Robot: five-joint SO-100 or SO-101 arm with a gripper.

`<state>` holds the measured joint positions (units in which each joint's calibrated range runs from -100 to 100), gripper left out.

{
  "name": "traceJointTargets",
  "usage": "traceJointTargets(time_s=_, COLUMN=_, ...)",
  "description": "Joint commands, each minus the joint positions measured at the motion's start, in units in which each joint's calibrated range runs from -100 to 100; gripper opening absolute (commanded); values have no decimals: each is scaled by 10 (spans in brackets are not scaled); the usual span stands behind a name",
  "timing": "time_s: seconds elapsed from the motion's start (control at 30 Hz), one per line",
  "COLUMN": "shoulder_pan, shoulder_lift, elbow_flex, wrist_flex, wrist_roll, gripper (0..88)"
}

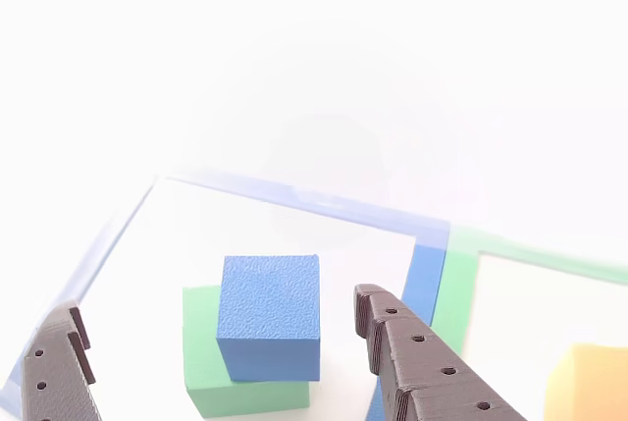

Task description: Tower of hanoi

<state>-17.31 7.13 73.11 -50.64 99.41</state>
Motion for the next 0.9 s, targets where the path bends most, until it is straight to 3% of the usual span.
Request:
traceJointTargets(time_s=0.0, shoulder_pan=-9, shoulder_lift=-1, elbow_flex=-17, wrist_flex=-16, wrist_roll=6, gripper=294)
traceJointTargets(time_s=0.27, shoulder_pan=-12, shoulder_lift=9, elbow_flex=-26, wrist_flex=-17, wrist_roll=6, gripper=277)
traceJointTargets(time_s=0.87, shoulder_pan=-14, shoulder_lift=24, elbow_flex=-35, wrist_flex=-17, wrist_roll=6, gripper=131)
